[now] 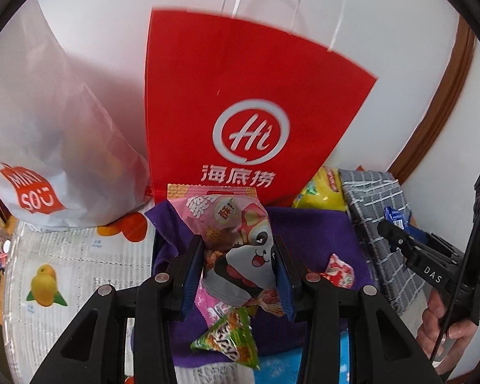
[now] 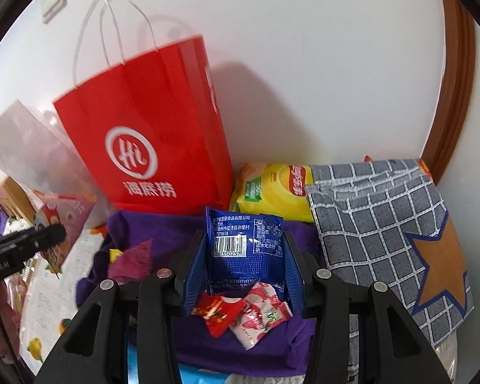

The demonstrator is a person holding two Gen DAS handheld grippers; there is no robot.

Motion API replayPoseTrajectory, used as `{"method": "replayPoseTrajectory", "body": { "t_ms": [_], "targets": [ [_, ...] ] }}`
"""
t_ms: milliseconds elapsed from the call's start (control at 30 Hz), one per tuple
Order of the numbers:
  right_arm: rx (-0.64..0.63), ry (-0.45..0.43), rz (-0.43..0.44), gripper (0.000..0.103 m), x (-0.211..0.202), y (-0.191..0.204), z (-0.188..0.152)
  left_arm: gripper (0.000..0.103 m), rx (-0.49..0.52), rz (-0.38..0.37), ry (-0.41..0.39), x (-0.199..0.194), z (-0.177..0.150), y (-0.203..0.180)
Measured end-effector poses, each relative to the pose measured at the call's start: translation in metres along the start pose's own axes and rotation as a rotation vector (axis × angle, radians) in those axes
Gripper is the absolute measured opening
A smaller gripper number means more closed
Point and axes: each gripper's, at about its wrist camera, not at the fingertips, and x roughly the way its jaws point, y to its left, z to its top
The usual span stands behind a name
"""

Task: Organize snacks
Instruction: 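Carry the blue packet and pink panda bag up onto the purple towel, then open the right tool releasing the blue packet while the left releases the pink bag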

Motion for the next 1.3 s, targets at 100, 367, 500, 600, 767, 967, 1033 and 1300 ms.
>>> {"method": "replayPoseTrajectory", "body": {
  "t_ms": [100,367,500,600,767,967,1033,1300],
  "targets": [
    [0.0,0.065,-0.003,0.046,0.026,-0.006,-0.003,0.039,-0.015,0.003,0.031,0.017,-0.002,0.009],
    [0.017,0.167,0.027,0.046,0.073,-0.012,-0.016,0.039,-0.056,-0.044,0.052,0.029,-0.003,0.025],
    [0.005,0.212,0.018,0.046,0.09,-0.008,-0.024,0.039,-0.055,-0.077,0.076,0.036,-0.006,0.021],
    [-0.003,0.226,0.019,0.048,0.095,-0.004,-0.027,0.039,-0.043,-0.092,0.084,0.039,-0.009,0.014],
    [-0.023,0.241,0.012,0.052,0.099,-0.001,-0.03,0.039,-0.033,-0.095,0.114,0.048,-0.013,0.003],
    [-0.043,0.237,0.011,0.062,0.092,0.008,-0.03,0.039,-0.034,-0.098,0.14,0.058,-0.018,-0.002],
    [-0.039,0.216,0.012,0.071,0.086,0.008,-0.028,0.039,-0.029,-0.096,0.142,0.061,-0.019,-0.006],
    [-0.044,0.162,0.023,0.074,0.064,0.013,-0.018,0.045,0.019,-0.087,0.16,0.061,-0.02,-0.021]
  ]
}}
